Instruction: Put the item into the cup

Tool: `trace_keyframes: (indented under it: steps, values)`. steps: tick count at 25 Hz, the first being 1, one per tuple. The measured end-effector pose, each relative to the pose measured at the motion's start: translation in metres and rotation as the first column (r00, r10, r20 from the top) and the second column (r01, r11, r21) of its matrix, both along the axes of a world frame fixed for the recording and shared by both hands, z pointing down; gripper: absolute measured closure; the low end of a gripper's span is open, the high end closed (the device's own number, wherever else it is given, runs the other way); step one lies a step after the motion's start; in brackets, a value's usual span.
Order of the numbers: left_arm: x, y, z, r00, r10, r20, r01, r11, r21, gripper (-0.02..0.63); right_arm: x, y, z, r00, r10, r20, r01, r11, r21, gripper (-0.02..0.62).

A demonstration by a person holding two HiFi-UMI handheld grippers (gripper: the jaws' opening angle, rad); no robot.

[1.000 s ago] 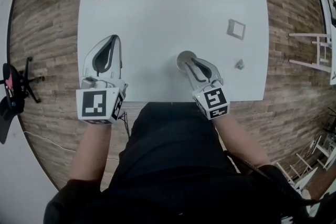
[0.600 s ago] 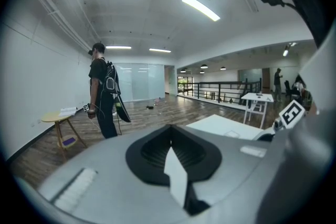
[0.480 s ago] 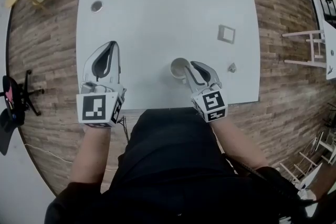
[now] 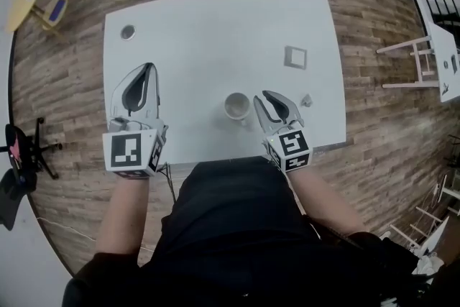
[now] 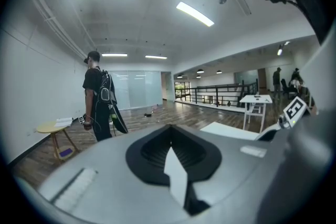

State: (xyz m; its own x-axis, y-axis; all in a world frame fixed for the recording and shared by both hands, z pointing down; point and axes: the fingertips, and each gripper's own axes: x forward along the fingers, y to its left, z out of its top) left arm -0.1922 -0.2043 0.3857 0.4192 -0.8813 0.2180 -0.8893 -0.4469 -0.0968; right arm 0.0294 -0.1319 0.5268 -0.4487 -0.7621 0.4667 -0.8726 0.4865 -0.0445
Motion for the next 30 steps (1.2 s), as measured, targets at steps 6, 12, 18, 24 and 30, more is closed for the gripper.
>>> trace_keyframes:
  steps: [6,12,18,24,30]
  values:
    - [0.004,-0.007,-0.01,1.0,0.003,0.003,-0.003,1.0,0.024,0.598,0.011,-0.009,-0.012,1.0,0.02,-0.001,-0.02,0.999,0.036,0.5]
    - [0.006,-0.012,-0.027,1.0,0.004,0.005,-0.004,0.998,0.066,0.598,0.021,-0.022,-0.036,0.998,0.059,0.032,-0.061,0.996,0.065,0.5]
    - [0.013,-0.014,-0.047,1.0,0.016,-0.001,-0.015,0.993,0.118,0.599,0.033,-0.031,-0.061,0.997,0.072,0.027,-0.075,0.988,0.135,0.502]
    - [0.02,-0.011,-0.065,1.0,0.024,-0.011,-0.022,0.987,0.157,0.598,0.044,-0.03,-0.071,0.995,0.091,0.044,-0.097,0.982,0.165,0.509]
    - [0.021,-0.012,-0.074,0.999,0.034,0.028,-0.038,0.987,0.155,0.598,0.049,-0.033,-0.085,0.987,0.132,0.092,-0.149,0.966,0.213,0.554]
